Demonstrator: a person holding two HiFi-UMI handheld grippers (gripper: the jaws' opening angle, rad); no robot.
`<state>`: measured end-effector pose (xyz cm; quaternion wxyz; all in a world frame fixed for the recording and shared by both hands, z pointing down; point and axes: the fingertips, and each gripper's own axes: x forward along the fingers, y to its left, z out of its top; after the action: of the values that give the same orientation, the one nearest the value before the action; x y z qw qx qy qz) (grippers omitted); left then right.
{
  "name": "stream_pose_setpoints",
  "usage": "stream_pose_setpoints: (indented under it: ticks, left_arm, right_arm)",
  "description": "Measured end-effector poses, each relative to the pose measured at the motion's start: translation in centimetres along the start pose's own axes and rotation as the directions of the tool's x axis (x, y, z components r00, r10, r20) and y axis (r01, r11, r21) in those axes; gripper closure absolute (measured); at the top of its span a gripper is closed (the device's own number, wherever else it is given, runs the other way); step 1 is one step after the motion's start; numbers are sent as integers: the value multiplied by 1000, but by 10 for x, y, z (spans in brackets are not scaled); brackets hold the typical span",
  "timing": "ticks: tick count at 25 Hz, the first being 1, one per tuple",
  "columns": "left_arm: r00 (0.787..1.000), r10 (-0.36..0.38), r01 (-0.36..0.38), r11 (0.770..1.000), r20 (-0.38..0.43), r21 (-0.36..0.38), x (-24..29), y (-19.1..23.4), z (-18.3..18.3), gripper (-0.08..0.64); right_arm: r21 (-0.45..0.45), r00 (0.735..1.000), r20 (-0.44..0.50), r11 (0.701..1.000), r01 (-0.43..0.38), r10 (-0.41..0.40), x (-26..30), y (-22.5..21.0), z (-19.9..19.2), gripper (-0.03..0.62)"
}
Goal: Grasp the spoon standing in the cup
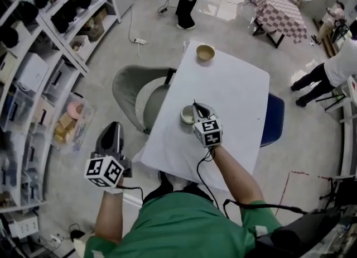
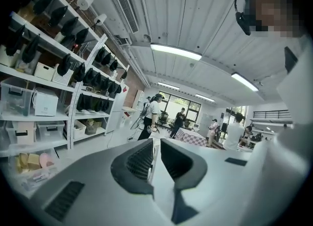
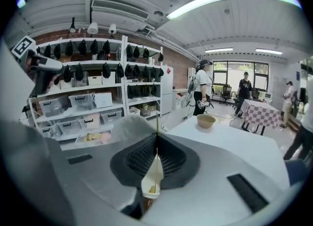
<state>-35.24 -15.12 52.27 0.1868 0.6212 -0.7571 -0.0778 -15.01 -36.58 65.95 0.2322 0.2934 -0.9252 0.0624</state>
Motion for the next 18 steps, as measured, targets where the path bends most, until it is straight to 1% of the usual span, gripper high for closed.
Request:
stream_pose_setpoints:
  ticks: [5, 10, 12, 15, 18]
  left_arm:
    - [999, -53, 53, 999, -14, 11, 9, -33, -1, 500]
    - [996, -87, 87, 996, -6, 28, 15, -59, 2, 500]
    - [995, -97, 97, 995, -4, 28, 18, -65, 3, 500]
    - [994, -110, 111, 993, -7, 28, 19, -71, 2, 500]
    - [992, -128, 128, 991, -15, 33, 23, -80, -1, 500]
  right_arm:
    - [155, 998, 67, 988, -2, -8, -33, -20, 11, 566]
    - [238, 989, 147, 971, -13, -22, -60, -42, 31, 566]
    - [303, 983, 180, 952, -35, -22, -69, -49, 38, 566]
    - [415, 973, 228, 907, -78, -21, -82, -56, 44, 568]
    - [483, 962, 271, 868, -113, -25, -99, -63, 50, 568]
